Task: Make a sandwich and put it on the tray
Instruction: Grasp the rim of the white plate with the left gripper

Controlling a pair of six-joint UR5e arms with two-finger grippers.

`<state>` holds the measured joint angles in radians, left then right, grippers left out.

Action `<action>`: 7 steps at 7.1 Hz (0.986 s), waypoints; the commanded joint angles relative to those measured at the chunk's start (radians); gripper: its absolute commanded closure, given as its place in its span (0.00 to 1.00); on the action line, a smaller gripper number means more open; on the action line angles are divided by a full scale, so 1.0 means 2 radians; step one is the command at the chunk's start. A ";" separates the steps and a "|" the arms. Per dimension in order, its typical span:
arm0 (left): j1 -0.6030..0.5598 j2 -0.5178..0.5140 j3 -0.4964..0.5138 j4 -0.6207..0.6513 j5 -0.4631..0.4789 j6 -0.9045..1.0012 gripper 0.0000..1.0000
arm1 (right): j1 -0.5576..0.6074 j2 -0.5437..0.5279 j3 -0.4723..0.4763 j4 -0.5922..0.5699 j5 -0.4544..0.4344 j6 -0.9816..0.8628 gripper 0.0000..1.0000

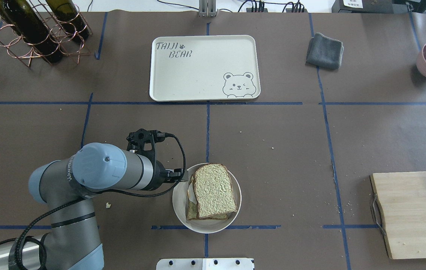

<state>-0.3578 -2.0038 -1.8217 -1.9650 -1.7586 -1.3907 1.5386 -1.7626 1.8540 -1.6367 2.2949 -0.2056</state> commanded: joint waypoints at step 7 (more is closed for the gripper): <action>0.028 -0.002 0.020 -0.009 0.011 -0.013 0.96 | 0.000 -0.001 0.000 0.000 0.002 0.000 0.00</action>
<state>-0.3040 -2.0045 -1.7833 -1.9836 -1.7365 -1.4159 1.5386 -1.7641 1.8543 -1.6368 2.2979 -0.2056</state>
